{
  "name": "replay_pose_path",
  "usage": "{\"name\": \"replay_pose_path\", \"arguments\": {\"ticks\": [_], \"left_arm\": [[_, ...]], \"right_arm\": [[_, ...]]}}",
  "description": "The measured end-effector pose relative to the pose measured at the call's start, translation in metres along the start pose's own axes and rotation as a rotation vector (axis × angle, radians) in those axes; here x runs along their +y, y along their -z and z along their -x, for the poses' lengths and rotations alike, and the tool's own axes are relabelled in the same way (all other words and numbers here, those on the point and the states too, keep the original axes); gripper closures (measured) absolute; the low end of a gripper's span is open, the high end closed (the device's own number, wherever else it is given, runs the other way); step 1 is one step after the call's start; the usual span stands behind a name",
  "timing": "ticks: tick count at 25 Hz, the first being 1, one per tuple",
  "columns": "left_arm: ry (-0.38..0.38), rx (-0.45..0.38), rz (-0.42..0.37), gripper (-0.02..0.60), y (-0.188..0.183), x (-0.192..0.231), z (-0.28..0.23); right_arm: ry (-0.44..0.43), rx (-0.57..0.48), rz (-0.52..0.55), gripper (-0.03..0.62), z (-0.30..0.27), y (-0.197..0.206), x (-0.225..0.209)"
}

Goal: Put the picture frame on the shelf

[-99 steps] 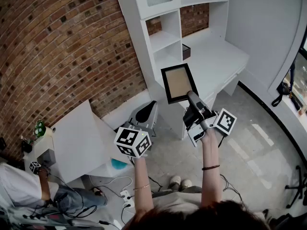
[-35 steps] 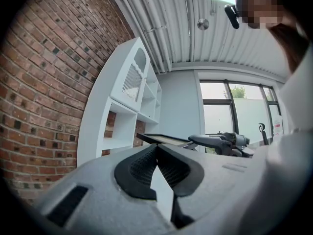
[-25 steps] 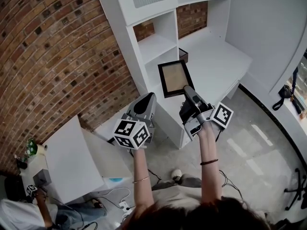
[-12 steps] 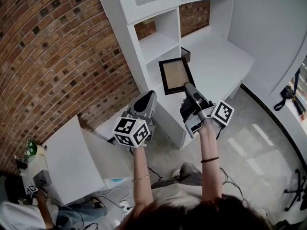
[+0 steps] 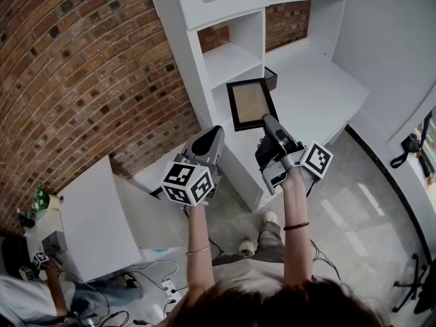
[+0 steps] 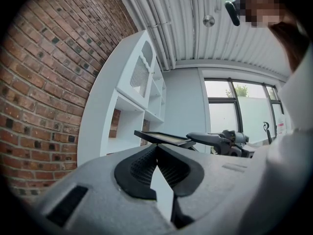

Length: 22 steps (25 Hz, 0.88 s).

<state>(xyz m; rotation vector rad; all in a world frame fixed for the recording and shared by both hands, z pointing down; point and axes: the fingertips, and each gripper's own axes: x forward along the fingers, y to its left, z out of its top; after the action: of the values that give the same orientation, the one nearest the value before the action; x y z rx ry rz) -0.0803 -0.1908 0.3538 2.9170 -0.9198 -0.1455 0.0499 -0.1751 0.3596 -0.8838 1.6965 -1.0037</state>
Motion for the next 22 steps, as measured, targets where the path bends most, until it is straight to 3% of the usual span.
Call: {"name": "replay_pose_path", "arguments": {"ticks": [22], "left_arm": [[-0.109, 0.009, 0.006, 0.571, 0.01, 0.028, -0.071]], "right_arm": [[-0.013, 0.091, -0.065, 0.52, -0.054, -0.057, -0.043]]}}
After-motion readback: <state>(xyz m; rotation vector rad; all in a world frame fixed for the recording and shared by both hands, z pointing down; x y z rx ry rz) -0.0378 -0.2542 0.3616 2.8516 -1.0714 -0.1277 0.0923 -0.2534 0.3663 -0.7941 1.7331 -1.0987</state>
